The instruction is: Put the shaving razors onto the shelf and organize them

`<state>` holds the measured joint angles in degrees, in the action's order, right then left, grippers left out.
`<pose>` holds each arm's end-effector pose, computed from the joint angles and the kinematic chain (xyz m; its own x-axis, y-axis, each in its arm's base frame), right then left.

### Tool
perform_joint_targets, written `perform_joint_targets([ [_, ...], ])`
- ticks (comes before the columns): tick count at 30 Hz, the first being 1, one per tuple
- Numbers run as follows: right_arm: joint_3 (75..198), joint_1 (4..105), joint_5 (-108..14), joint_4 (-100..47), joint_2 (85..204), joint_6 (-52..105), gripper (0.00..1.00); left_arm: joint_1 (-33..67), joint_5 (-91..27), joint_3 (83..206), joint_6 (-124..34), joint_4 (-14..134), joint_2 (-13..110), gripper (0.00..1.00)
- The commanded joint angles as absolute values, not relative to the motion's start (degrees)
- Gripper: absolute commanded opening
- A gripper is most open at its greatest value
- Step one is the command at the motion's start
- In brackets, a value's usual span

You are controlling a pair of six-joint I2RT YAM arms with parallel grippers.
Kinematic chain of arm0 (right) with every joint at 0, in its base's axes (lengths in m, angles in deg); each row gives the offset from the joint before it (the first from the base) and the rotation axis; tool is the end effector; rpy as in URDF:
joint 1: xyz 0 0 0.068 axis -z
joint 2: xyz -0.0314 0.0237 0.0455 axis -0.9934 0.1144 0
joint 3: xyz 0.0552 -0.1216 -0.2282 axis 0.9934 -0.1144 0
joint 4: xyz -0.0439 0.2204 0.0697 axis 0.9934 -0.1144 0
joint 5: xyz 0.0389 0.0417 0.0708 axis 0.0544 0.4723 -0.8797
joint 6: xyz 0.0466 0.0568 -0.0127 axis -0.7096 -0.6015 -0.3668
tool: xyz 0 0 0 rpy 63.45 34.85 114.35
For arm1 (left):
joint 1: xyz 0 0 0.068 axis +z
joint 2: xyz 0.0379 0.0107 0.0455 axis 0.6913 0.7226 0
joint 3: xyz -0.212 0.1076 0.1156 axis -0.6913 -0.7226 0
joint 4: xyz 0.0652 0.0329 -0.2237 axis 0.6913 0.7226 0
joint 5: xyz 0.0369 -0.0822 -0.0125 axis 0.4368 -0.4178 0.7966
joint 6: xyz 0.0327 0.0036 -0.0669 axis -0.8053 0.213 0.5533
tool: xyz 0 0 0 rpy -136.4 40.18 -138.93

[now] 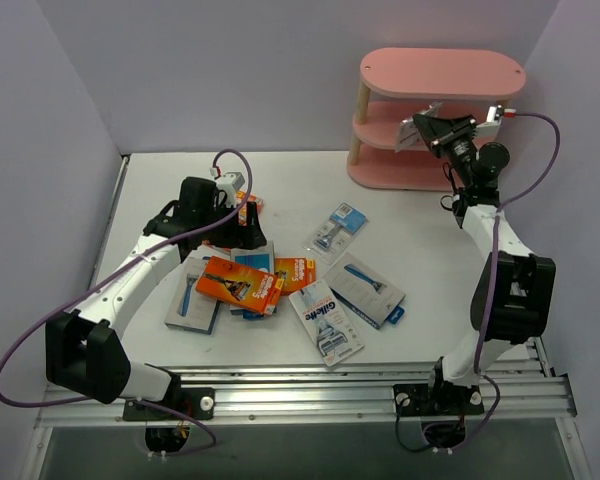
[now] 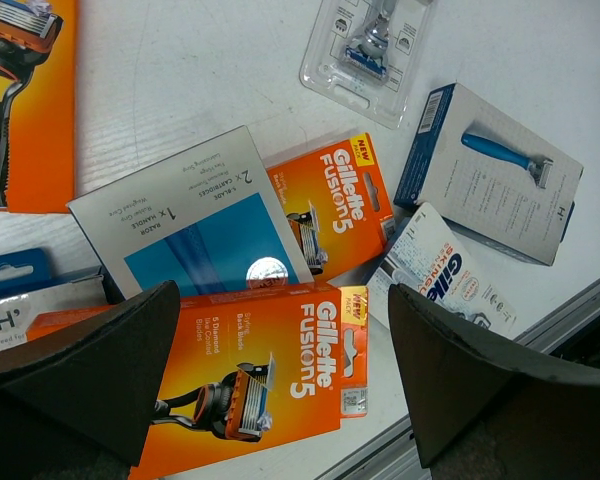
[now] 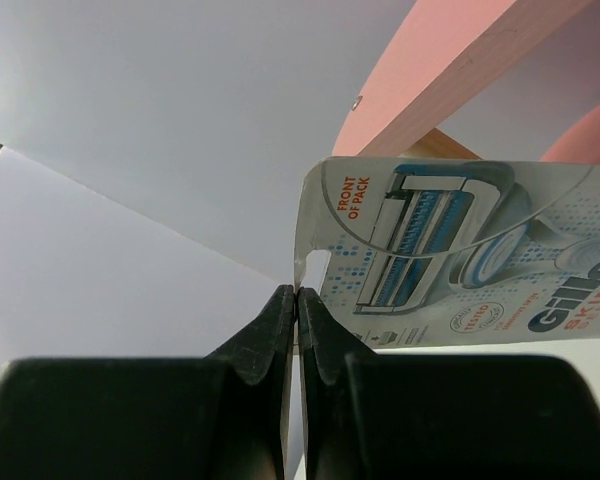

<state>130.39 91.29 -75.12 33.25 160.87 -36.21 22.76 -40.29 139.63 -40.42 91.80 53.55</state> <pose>0.3814 -0.0157 0.3827 -0.1770 0.7923 -0.5839 -0.6145 0.3744 0.6944 0.2745 -0.1242 0.2830 -0.7582 0.0109 -0.6519 0.3442 0.8559 -0.3860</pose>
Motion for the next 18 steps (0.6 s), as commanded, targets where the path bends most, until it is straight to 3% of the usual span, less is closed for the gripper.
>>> perform_joint_targets([
  [1,127.9,92.9,-73.8,31.0,158.6,-33.2,0.00,22.4,-41.4,141.3,-41.0,89.8,53.7,0.94],
  [18,115.5,96.8,-66.3,20.4,147.7,-31.0,0.00,22.2,-42.2,141.1,-40.7,89.6,53.4,0.94],
])
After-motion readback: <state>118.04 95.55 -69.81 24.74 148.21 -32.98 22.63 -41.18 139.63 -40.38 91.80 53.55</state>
